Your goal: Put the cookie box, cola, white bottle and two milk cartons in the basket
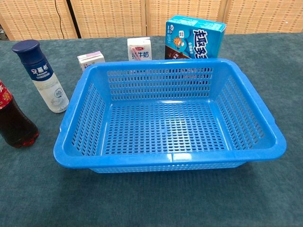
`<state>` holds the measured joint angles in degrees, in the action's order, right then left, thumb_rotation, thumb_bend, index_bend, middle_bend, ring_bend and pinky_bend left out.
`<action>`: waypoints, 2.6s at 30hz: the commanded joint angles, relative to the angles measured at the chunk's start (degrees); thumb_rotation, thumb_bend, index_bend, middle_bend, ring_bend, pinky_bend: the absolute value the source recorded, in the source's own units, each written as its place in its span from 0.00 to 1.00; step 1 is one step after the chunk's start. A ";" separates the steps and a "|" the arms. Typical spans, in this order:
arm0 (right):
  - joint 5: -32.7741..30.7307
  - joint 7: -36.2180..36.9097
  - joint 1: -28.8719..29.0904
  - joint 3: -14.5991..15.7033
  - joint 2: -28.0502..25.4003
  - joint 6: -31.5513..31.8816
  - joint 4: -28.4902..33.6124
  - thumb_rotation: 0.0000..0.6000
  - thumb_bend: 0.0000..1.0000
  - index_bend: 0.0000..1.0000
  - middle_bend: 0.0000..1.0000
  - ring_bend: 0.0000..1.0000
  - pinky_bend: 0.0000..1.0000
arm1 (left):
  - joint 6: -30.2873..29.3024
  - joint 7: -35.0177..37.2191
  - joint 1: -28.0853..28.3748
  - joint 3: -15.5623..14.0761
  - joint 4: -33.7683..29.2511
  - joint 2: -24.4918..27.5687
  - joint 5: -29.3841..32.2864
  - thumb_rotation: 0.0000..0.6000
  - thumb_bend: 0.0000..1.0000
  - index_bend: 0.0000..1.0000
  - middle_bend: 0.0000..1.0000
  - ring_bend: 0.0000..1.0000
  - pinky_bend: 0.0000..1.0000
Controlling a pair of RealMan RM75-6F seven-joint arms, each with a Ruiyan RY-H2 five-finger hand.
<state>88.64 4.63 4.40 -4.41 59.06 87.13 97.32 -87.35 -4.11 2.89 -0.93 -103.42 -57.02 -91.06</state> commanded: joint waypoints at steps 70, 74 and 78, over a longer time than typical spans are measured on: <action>-37.64 -0.07 53.16 -17.20 28.07 -48.72 -29.54 1.00 0.32 0.54 0.60 0.60 0.53 | 6.76 -2.66 3.65 5.51 -2.25 0.31 14.38 1.00 0.07 0.00 0.00 0.00 0.00; -32.84 3.51 52.03 -17.87 27.95 -46.07 -29.35 1.00 0.44 0.59 0.64 0.62 0.54 | 6.74 -2.65 3.67 5.47 -2.32 0.28 14.40 1.00 0.07 0.00 0.00 0.00 0.00; -27.28 6.23 50.60 -18.43 25.32 -42.49 -26.94 1.00 0.44 0.59 0.64 0.62 0.55 | 6.72 -2.70 3.67 5.32 -2.41 0.28 14.22 1.00 0.07 0.00 0.00 0.00 0.00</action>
<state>58.79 9.18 55.99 -22.36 85.90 42.54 68.97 -80.62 -6.79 6.56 4.41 -105.83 -56.74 -76.81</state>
